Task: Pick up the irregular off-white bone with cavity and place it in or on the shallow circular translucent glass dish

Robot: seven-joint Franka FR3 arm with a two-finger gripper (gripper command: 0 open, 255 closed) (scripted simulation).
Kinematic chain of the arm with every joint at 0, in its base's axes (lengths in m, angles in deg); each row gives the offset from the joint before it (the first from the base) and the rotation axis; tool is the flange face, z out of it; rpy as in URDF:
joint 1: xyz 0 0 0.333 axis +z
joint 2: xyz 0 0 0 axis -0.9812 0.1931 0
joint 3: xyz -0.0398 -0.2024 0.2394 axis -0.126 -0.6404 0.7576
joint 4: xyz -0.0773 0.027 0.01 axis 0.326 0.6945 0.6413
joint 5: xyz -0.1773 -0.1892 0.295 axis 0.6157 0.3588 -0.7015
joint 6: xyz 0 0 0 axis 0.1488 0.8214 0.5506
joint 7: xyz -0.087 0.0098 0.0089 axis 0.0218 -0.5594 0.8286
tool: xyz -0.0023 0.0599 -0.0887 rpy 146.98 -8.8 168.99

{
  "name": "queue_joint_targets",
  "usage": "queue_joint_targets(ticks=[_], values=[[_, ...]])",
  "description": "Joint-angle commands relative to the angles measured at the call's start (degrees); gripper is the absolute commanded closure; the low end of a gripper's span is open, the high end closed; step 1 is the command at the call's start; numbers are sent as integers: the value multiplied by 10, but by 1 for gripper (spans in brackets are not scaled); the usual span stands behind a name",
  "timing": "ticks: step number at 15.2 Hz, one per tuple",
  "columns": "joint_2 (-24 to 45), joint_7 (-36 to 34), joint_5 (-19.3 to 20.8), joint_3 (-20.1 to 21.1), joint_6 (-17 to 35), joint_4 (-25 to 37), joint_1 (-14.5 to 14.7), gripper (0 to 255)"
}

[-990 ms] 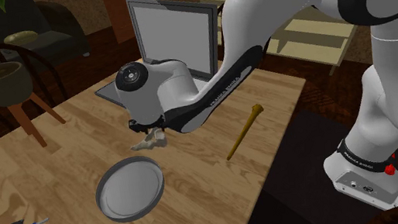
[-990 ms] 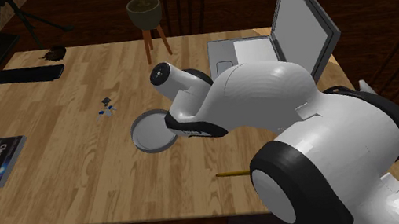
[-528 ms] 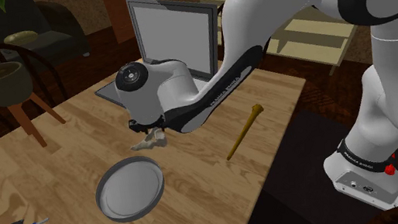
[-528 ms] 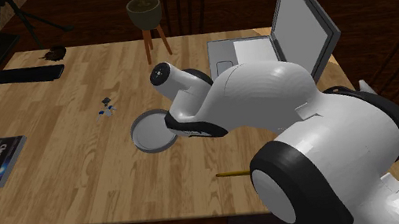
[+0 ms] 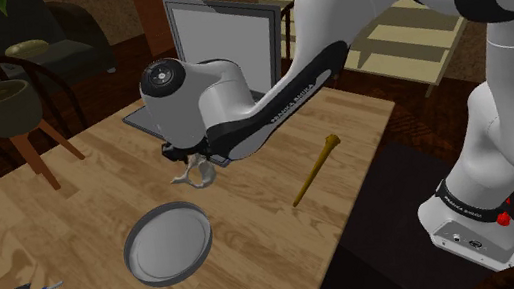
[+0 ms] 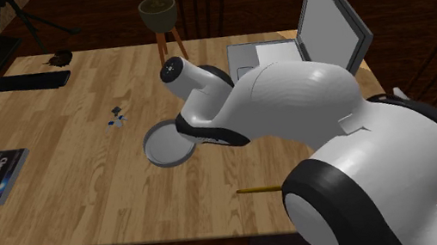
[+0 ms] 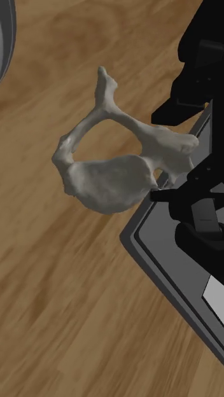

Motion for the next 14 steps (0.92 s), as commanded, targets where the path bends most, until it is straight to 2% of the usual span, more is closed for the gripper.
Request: queue_joint_targets(ticks=[1, 11, 14], values=[[-8, 8, -6, 2, -10, 4, -1, 255], [-42, 44, -32, 11, -61, 28, -5, 255], [-34, 16, -30, 23, -89, 48, 23, 255]])
